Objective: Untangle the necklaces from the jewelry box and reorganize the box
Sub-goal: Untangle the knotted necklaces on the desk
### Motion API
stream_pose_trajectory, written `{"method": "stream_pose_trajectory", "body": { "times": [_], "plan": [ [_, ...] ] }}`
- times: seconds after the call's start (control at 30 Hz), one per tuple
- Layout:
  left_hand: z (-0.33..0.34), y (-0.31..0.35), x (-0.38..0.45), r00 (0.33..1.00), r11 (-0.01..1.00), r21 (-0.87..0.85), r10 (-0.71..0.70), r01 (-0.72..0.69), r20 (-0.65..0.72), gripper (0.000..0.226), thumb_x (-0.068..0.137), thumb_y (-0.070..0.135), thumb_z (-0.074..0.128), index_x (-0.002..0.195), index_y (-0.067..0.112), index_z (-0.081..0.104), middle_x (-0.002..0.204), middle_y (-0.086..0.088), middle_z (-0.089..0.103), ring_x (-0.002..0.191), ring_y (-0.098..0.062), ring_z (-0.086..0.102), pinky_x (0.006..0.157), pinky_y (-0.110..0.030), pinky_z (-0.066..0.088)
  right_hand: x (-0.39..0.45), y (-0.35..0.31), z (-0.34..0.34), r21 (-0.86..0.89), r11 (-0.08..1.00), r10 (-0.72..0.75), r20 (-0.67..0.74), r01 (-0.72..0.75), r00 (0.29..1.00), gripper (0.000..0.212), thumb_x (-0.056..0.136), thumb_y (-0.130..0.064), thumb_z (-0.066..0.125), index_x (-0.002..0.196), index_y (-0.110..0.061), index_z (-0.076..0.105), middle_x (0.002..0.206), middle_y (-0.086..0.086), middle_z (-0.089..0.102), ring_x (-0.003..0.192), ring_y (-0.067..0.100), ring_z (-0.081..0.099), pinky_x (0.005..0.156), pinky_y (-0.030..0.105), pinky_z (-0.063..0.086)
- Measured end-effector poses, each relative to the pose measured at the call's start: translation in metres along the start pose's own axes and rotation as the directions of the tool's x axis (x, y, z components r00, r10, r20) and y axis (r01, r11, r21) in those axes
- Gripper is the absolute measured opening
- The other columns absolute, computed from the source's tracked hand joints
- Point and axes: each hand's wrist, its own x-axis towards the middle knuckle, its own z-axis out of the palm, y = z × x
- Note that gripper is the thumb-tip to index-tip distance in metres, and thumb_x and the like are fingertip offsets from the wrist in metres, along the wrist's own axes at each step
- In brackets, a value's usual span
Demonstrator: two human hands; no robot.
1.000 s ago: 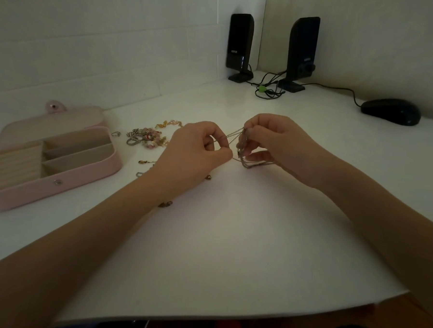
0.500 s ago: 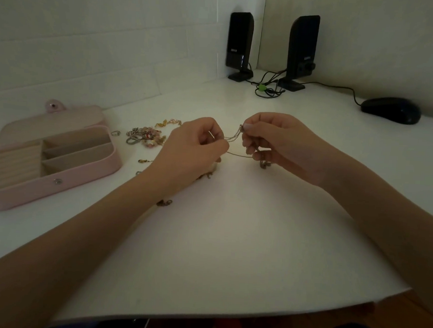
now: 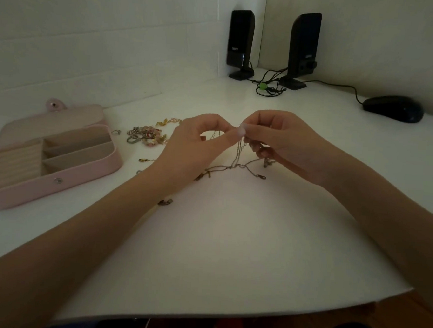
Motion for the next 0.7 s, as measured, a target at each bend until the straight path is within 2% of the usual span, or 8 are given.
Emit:
{"method": "stream_pose_trajectory", "body": {
  "times": [0.1,0.17,0.23,0.33,0.4,0.47,0.6,0.7],
  "plan": [
    [0.0006,-0.0023,0.0004,0.999,0.999,-0.014,0.029,-0.029,0.015,0.007,0.084,0.032,0.070,0.082,0.026,0.071,0.081,0.019,0.067,0.068,0.009,0.056,0.074,-0.023,0.041,-0.0001,0.0005,-0.0005,-0.008,1.000,-0.020,0.021,0.020,1.000,0.009,0.091,-0.018,0.061,0.087,-0.012,0.066,0.066,-0.005,0.056,0.059,0.005,0.047,0.054,0.018,0.039],
    [-0.0009,-0.0025,0.0003,0.999,0.999,-0.024,0.029,-0.029,0.022,0.005,0.084,0.029,0.070,0.083,0.025,0.071,0.084,0.016,0.069,0.079,0.003,0.061,0.083,-0.032,0.049,-0.0004,0.0006,-0.0005,-0.006,0.999,-0.040,0.021,0.040,0.999,0.007,0.091,-0.016,0.061,0.088,-0.012,0.066,0.066,-0.006,0.056,0.059,0.006,0.046,0.054,0.017,0.039],
    [-0.0023,-0.0022,0.0004,0.999,0.999,-0.024,0.031,-0.030,0.032,0.006,0.085,0.030,0.069,0.085,0.024,0.071,0.088,0.014,0.070,0.088,-0.002,0.063,0.092,-0.037,0.049,-0.0007,0.0008,-0.0010,0.009,0.998,-0.058,0.014,0.058,0.998,0.006,0.091,-0.015,0.061,0.090,-0.011,0.066,0.065,-0.008,0.056,0.058,0.005,0.045,0.053,0.015,0.039],
    [-0.0029,-0.0030,-0.0001,0.998,1.000,0.000,0.029,-0.029,0.062,0.008,0.087,0.031,0.066,0.086,0.024,0.069,0.092,0.013,0.068,0.082,-0.001,0.062,0.083,-0.027,0.046,-0.0010,0.0004,-0.0027,0.019,0.997,-0.073,-0.001,0.073,0.997,0.007,0.090,-0.015,0.061,0.092,-0.009,0.066,0.064,-0.008,0.055,0.057,0.005,0.043,0.052,0.014,0.038],
    [-0.0035,-0.0036,-0.0003,0.997,1.000,0.016,0.023,-0.025,0.069,0.010,0.089,0.031,0.063,0.087,0.022,0.068,0.097,0.010,0.068,0.078,-0.018,0.064,0.077,-0.024,0.044,-0.0011,-0.0002,-0.0044,0.022,0.996,-0.084,-0.009,0.085,0.996,0.008,0.090,-0.015,0.061,0.092,-0.009,0.066,0.063,-0.009,0.055,0.058,0.006,0.042,0.052,0.014,0.038],
    [-0.0047,-0.0033,0.0003,0.998,1.000,0.017,0.004,-0.005,0.060,0.010,0.091,0.028,0.061,0.086,0.021,0.065,0.099,0.008,0.068,0.070,-0.034,0.056,0.067,-0.025,0.040,-0.0014,-0.0004,-0.0062,0.036,0.995,-0.088,-0.024,0.089,0.996,0.008,0.092,-0.015,0.059,0.091,-0.010,0.066,0.061,-0.011,0.055,0.058,0.006,0.041,0.053,0.014,0.037],
    [-0.0065,-0.0048,0.0023,0.999,0.999,0.027,-0.024,0.023,0.045,0.012,0.092,0.023,0.056,0.083,0.019,0.063,0.100,0.022,0.066,0.082,-0.027,0.056,0.064,-0.023,0.036,-0.0004,-0.0002,-0.0083,0.066,0.995,-0.068,-0.070,0.073,0.995,0.013,0.096,-0.016,0.053,0.090,-0.013,0.064,0.068,-0.008,0.057,0.059,0.005,0.046,0.054,0.015,0.038],
    [-0.0065,-0.0063,0.0025,0.999,0.999,0.031,-0.030,0.028,0.041,0.016,0.092,0.022,0.054,0.078,0.019,0.061,0.098,0.027,0.066,0.086,-0.033,0.059,0.065,-0.023,0.037,0.0007,-0.0012,-0.0088,0.118,0.991,-0.045,-0.092,0.056,0.995,0.016,0.099,-0.017,0.048,0.091,-0.011,0.061,0.075,-0.002,0.061,0.061,0.005,0.050,0.054,0.016,0.039]
  ]
}}
